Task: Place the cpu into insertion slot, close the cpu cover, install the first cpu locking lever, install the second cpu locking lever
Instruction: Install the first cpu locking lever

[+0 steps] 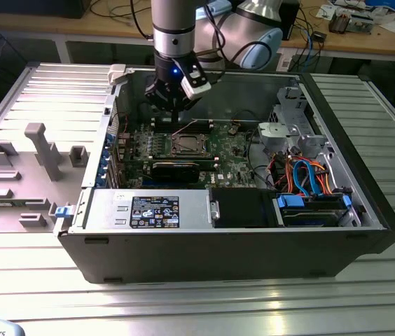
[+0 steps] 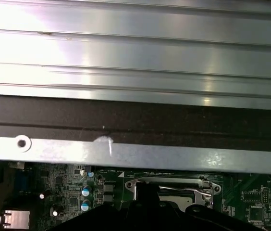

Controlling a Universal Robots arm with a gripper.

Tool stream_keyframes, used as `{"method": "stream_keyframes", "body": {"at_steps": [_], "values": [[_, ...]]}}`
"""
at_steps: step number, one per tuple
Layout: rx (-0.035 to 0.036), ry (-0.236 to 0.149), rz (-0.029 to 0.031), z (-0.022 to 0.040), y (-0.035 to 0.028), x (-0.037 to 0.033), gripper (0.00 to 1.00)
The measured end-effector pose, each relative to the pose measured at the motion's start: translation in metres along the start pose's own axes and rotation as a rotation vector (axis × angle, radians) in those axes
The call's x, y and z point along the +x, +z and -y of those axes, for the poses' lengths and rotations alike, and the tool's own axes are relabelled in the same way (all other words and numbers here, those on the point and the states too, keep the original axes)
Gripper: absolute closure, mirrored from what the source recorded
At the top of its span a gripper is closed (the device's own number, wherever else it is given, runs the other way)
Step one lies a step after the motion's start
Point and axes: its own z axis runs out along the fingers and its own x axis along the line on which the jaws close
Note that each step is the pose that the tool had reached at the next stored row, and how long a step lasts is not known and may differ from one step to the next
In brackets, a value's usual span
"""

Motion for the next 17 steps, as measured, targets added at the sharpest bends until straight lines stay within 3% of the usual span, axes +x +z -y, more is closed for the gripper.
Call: {"method": "stream_keyframes", "body": {"at_steps": [17], "values": [[0.0018, 0.011, -0.0001, -0.0055, 0.0057, -0.0151, 0.89]]}}
